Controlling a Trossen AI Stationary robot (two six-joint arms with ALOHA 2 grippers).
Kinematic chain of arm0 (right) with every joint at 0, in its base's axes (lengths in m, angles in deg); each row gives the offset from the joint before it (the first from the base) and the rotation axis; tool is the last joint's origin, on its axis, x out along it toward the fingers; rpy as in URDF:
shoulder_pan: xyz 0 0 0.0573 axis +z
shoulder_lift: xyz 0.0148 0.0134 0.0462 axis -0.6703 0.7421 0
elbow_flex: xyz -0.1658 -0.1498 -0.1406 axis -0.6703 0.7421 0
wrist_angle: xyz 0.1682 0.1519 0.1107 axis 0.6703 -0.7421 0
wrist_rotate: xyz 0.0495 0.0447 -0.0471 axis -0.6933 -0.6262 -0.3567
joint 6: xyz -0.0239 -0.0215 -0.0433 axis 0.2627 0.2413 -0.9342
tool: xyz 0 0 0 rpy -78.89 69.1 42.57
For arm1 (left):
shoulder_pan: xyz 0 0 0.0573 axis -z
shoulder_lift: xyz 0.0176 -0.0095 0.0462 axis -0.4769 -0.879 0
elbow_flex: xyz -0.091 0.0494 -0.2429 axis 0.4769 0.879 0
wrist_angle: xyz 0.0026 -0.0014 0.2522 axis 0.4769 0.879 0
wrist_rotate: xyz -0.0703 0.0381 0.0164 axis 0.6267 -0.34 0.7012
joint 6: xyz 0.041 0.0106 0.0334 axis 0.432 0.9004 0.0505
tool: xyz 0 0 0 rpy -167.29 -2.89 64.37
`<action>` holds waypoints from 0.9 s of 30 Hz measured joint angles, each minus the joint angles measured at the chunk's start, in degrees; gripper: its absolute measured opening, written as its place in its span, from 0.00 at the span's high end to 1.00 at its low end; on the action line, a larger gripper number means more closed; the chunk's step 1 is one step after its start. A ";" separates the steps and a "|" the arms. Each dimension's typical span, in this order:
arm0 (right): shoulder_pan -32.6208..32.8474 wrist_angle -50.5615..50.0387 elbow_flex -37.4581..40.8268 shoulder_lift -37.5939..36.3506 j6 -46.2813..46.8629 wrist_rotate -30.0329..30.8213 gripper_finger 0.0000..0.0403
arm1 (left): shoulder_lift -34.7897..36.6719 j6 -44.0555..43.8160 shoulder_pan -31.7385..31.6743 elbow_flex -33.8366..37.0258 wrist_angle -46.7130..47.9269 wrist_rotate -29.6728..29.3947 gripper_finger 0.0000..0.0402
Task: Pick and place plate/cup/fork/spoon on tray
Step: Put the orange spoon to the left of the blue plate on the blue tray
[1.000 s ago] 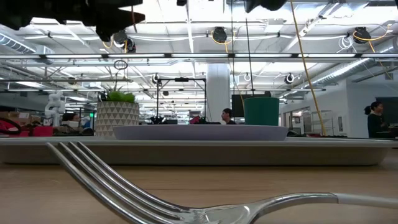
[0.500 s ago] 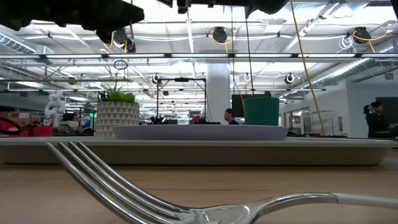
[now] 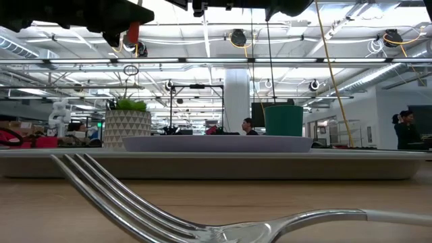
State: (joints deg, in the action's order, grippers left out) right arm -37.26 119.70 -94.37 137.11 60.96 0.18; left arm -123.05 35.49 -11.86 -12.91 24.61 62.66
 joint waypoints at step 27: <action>0.99 -52.66 0.15 -11.98 16.88 -0.06 0.63 | 12.66 -26.92 5.85 -5.52 37.20 -24.82 1.00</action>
State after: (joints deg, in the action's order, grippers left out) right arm -36.27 67.04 -94.22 125.13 77.83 0.12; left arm -110.39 8.58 -6.01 -18.43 61.81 37.83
